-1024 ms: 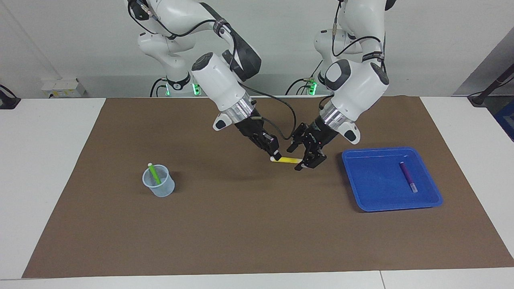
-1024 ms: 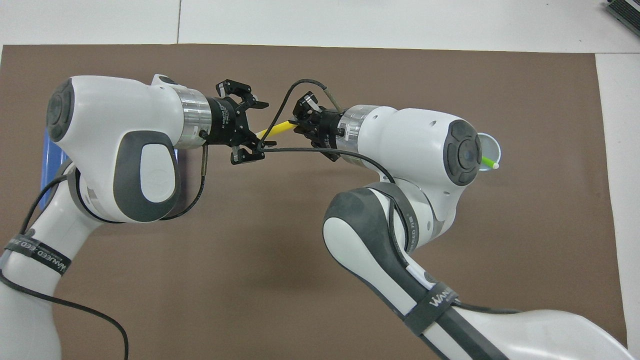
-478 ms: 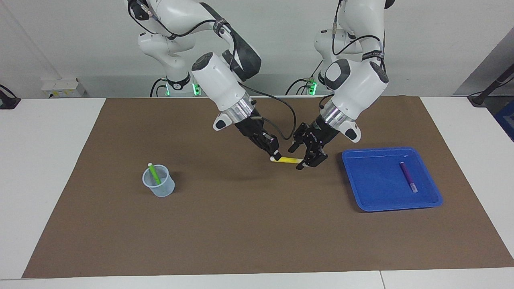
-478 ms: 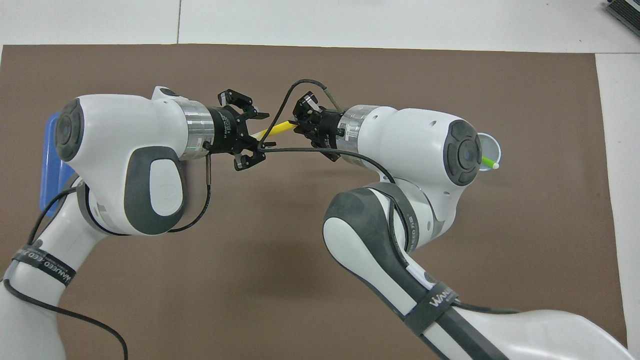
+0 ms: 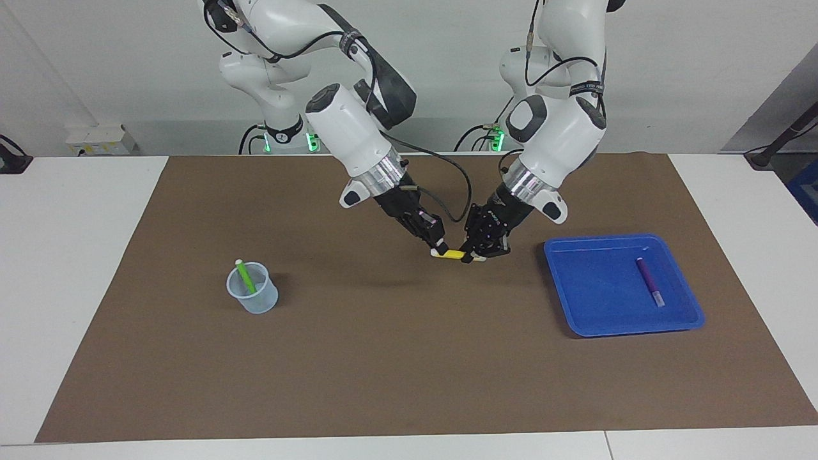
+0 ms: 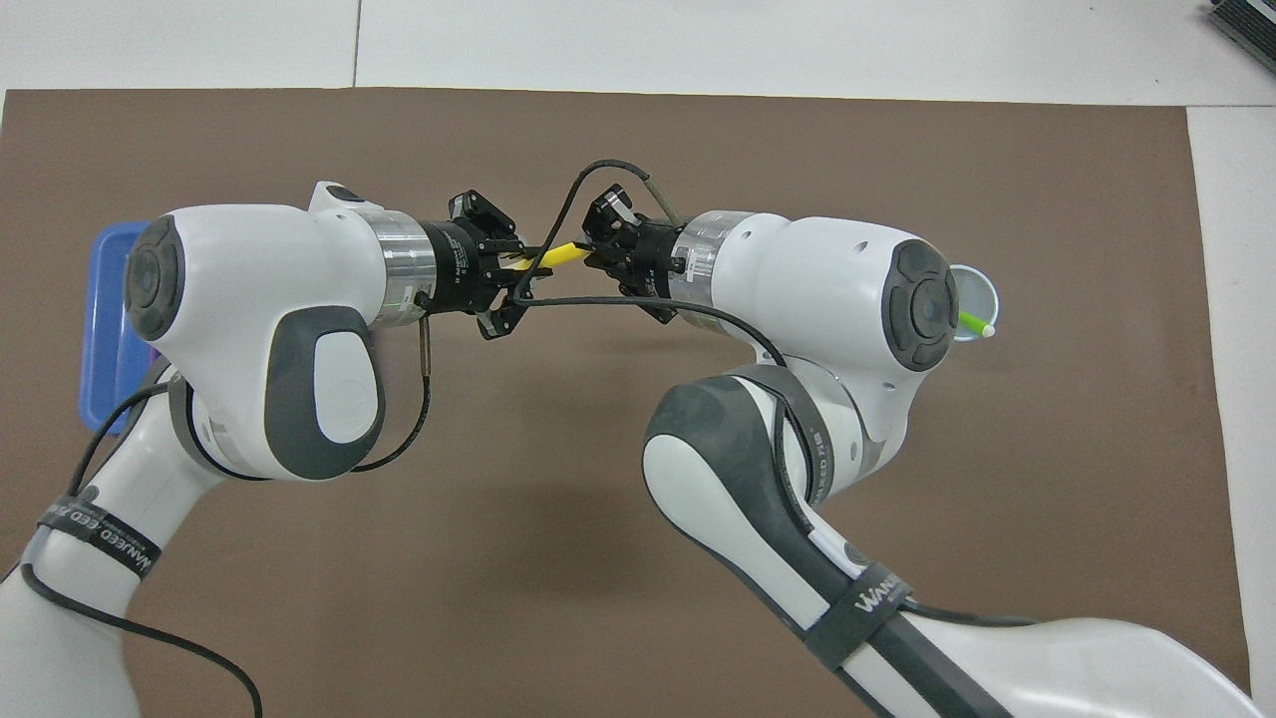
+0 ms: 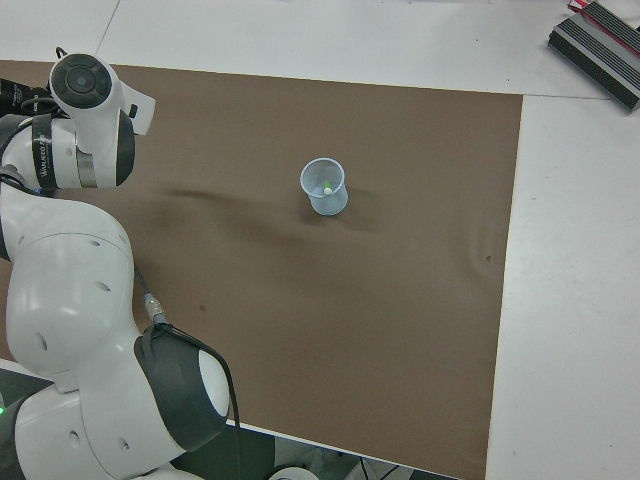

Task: Right arm passes pens to left for tray arrangement
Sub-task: 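Close the left gripper on the yellow pen and open the right gripper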

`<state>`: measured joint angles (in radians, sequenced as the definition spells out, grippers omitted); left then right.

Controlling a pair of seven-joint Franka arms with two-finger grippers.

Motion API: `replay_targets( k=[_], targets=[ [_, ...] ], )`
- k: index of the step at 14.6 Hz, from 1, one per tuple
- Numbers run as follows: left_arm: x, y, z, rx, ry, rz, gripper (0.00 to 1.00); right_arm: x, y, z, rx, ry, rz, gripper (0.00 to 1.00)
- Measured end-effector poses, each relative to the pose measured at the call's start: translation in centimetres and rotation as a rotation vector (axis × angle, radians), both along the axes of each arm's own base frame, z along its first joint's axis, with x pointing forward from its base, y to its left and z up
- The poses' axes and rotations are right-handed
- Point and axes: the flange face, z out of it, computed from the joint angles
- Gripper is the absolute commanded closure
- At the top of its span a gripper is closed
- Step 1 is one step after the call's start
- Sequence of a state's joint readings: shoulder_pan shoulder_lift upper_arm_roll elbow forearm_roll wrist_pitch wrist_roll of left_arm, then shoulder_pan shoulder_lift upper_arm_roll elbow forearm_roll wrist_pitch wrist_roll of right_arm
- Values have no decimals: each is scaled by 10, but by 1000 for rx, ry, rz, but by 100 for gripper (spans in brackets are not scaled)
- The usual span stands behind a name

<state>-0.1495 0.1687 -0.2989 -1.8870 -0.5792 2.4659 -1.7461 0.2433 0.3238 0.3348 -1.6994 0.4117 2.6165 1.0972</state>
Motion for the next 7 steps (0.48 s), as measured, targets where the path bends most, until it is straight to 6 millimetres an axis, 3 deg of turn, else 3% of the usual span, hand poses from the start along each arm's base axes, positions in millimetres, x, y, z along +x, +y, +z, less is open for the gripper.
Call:
replay_targets(
  k=[2, 3, 4, 5, 7],
  targets=[
    [0, 0, 0, 0, 0, 0, 100, 0, 0, 0, 0, 0, 0, 100],
    [0, 0, 0, 0, 0, 0, 100, 0, 0, 0, 0, 0, 0, 75],
    [0, 0, 0, 0, 0, 0, 100, 0, 0, 0, 0, 0, 0, 29],
    [0, 0, 0, 0, -1, 0, 100, 0, 0, 0, 0, 0, -1, 0],
    [0, 0, 1, 1, -3, 0, 100, 3, -4, 0, -2, 0, -7, 0]
  ],
)
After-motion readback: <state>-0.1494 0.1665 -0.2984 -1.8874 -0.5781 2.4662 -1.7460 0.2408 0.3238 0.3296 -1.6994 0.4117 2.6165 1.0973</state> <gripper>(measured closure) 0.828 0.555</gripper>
